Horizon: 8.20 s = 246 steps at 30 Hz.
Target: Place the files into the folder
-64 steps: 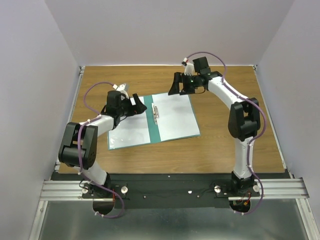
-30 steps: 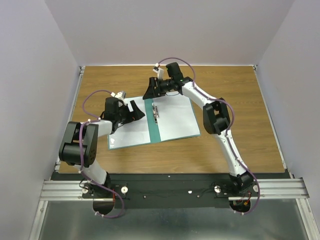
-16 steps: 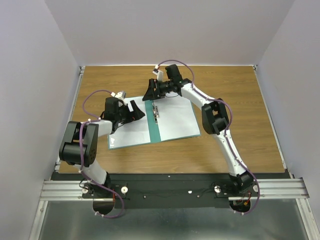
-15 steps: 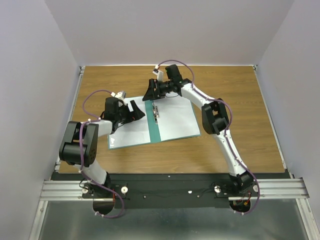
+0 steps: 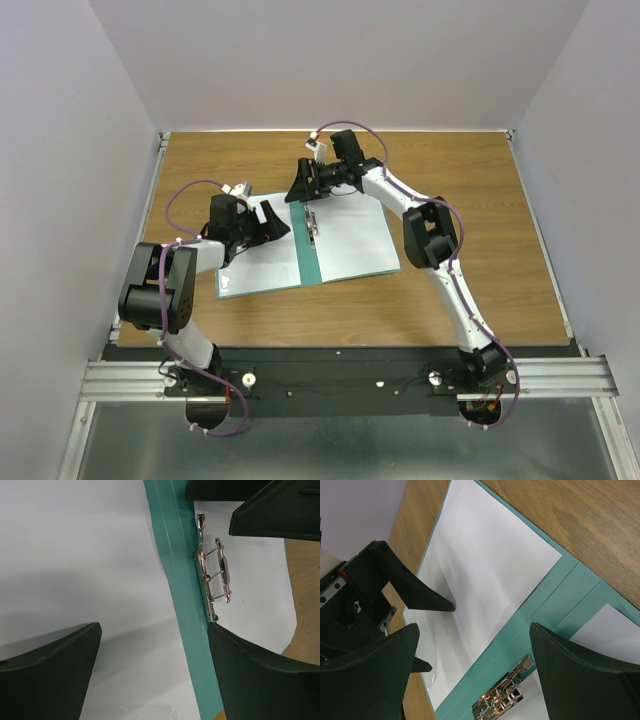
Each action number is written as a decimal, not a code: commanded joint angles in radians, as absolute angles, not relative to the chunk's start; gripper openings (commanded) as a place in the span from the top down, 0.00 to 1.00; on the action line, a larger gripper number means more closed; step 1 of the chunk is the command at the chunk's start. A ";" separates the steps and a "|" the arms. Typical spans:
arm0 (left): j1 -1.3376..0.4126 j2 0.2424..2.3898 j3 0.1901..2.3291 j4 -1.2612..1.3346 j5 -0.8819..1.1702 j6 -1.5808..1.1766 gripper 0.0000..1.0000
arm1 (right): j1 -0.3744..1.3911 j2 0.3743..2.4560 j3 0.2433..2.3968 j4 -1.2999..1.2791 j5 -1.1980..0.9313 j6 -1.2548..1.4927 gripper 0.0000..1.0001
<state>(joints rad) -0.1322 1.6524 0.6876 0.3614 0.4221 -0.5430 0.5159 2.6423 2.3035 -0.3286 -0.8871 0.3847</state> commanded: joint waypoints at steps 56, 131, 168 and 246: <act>-0.126 1.689 0.683 0.341 0.419 -0.545 0.03 | 0.554 2.442 2.046 -0.301 -0.982 0.285 0.02; -0.324 1.990 1.180 0.035 0.229 -0.704 0.65 | 0.627 2.086 1.555 -0.299 -0.353 0.819 0.45; -0.347 2.026 1.212 0.002 0.164 -0.719 0.93 | 0.640 2.146 1.588 -0.299 -0.390 0.811 0.69; -0.353 2.108 1.276 -0.074 0.078 -0.598 1.00 | 0.569 2.301 1.265 -0.353 -0.396 0.594 0.99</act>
<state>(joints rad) -0.3622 2.0399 1.2846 -0.0364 0.1944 -0.6327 0.5564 2.1620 1.3354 -0.0727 -0.5453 0.7078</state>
